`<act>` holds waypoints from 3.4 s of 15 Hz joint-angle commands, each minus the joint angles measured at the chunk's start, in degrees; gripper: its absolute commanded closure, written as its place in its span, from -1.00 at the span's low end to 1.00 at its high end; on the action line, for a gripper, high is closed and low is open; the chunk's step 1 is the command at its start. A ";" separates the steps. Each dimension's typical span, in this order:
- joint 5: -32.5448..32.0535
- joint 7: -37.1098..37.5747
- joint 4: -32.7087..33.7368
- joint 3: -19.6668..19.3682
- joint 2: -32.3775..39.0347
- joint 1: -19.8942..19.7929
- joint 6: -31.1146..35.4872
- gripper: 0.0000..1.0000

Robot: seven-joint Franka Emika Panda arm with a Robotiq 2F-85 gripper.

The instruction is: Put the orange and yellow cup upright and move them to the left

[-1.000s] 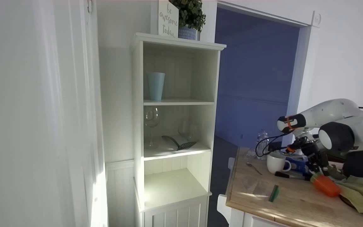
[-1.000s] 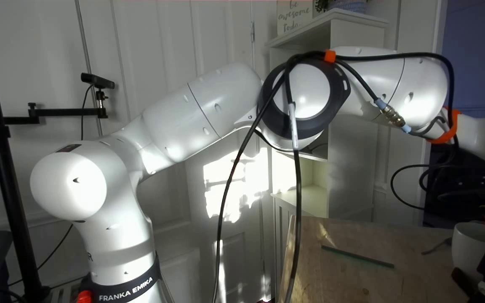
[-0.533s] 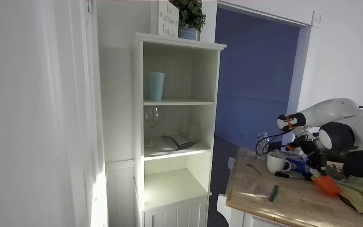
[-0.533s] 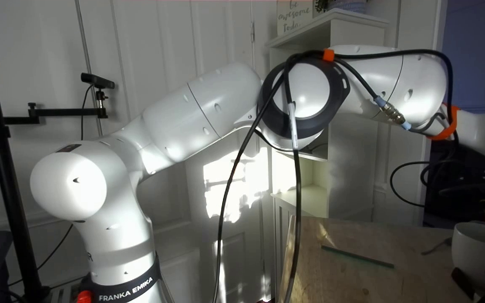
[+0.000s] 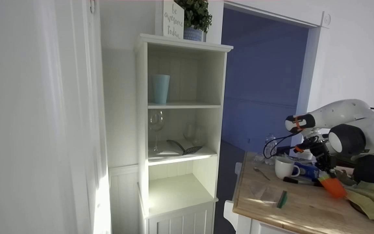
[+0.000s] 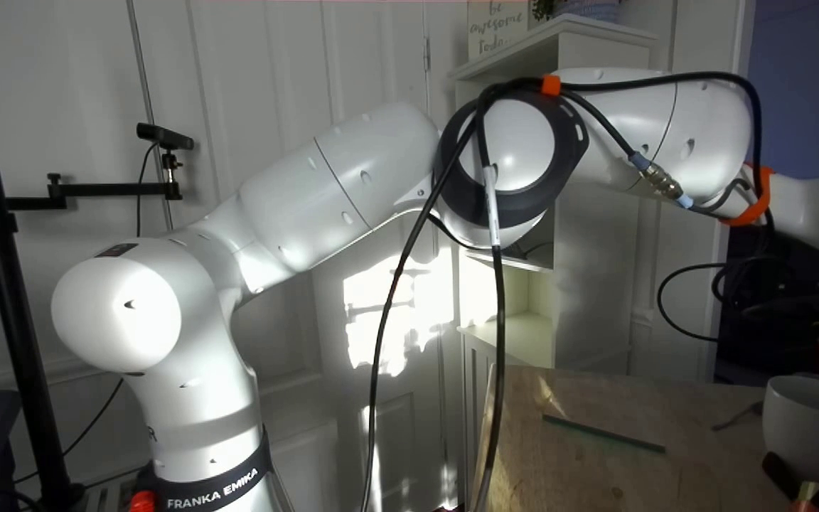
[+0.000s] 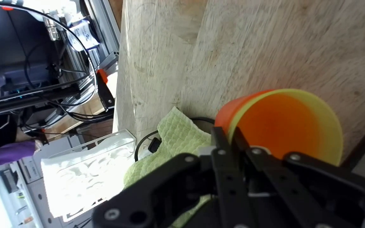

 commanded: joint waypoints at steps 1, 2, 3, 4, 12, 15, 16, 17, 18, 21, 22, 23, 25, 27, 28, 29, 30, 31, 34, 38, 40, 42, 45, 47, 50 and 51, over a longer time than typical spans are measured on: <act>-1.03 -2.65 -2.12 -0.14 -3.98 1.16 1.08 0.96; -1.90 -5.58 -2.88 0.06 -5.19 1.71 3.63 0.96; -2.43 -8.89 -3.51 0.41 -6.05 2.02 5.06 0.96; -3.85 -11.49 -4.22 0.10 -6.58 2.82 6.66 0.96; -8.18 -33.58 -21.92 0.91 -23.67 6.81 16.11 0.96; -7.51 -41.91 -28.71 1.24 -30.11 6.93 14.85 0.96; -7.54 -44.68 -31.17 1.36 -31.92 6.91 15.17 0.96; -7.95 -47.56 -33.66 1.41 -33.74 7.00 15.53 0.96; -8.35 -50.36 -36.21 1.48 -35.42 7.14 15.89 0.96; -7.29 -49.46 -30.62 1.08 -31.62 6.15 13.30 0.86; -7.28 -49.34 -30.37 1.08 -31.57 6.11 13.30 0.86; -7.28 -49.30 -30.20 1.09 -31.39 6.09 13.29 0.86; -7.29 -49.20 -29.96 1.14 -30.85 6.17 13.29 0.86; -8.65 -49.56 -31.61 1.28 -31.91 6.98 16.83 0.96; -9.18 -52.29 -34.72 1.86 -33.66 8.31 20.02 0.96; -8.83 -53.89 -36.35 2.51 -34.57 8.84 22.72 0.96; -8.93 -54.48 -37.76 2.89 -35.11 9.54 25.95 0.96; -7.25 -55.72 -39.46 3.81 -36.00 9.86 28.27 0.96; -5.31 -59.97 -43.16 6.62 -37.43 10.66 33.47 0.96; -1.18 -65.97 -47.60 9.97 -38.80 11.24 39.14 0.96; 1.30 -68.45 -48.77 11.23 -38.64 11.46 40.90 0.96; 3.44 -69.89 -49.13 12.31 -37.87 11.85 42.35 0.96; 6.44 -69.88 -49.03 13.44 -36.58 12.26 43.84 0.96; 7.51 -68.78 -47.42 13.46 -35.02 12.44 44.54 0.96; 10.11 -68.06 -45.35 13.32 -33.26 11.64 45.35 0.96; 11.15 -67.85 -44.52 13.22 -32.44 11.19 45.37 0.96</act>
